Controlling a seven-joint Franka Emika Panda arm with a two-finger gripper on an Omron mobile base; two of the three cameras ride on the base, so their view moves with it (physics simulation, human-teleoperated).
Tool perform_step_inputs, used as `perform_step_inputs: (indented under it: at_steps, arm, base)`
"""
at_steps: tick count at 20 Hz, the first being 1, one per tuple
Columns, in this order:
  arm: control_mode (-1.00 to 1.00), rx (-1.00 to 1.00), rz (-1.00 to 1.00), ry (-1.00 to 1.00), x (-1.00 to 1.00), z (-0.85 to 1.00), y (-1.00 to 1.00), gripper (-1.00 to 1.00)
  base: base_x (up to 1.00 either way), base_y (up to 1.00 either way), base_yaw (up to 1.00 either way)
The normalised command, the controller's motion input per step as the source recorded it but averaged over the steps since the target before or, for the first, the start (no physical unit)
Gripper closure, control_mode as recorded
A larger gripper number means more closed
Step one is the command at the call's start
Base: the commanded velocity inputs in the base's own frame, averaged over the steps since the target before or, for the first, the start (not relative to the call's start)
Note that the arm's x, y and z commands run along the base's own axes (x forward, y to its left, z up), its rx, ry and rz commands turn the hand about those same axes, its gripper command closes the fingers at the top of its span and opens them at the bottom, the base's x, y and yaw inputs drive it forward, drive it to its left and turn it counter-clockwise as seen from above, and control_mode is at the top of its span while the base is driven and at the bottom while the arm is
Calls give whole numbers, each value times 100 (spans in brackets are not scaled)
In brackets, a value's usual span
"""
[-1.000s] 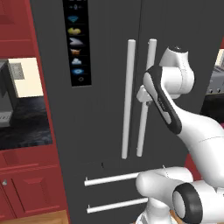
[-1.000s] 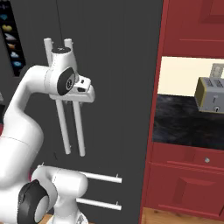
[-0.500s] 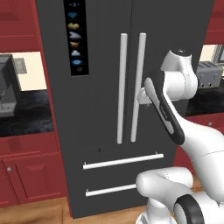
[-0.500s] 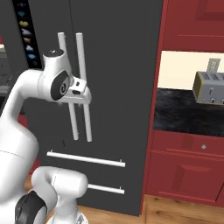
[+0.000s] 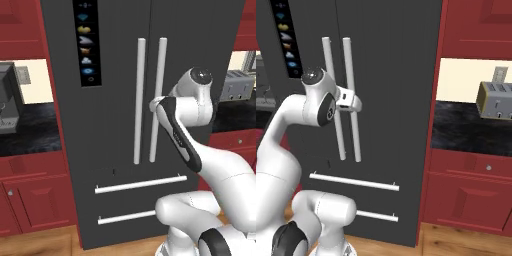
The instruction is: Open the fridge, remove the orange, potato, and fish, and place them on any counter.
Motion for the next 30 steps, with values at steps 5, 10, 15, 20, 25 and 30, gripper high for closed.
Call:
perform_step_inputs:
  at_steps: [5, 10, 15, 20, 25, 30]
  arm:
    - [-100, 0, -3, -14, 75, 0, 0, -100]
    - [-100, 1, 0, -2, 78, 0, 0, -100]
    - [-100, 1, 0, 0, 74, 0, 0, -100]
    - [-100, 0, -1, -5, 52, -3, 0, -100]
    - [-100, 0, -1, -7, 18, 0, -18, 100]
    - [-100, 2, -8, -13, -44, 13, -82, 100]
  base:
    - [0, 0, 0]
    - [0, 0, 0]
    - [0, 0, 0]
    - [0, 0, 0]
    - [0, 0, 0]
    - [0, 0, 0]
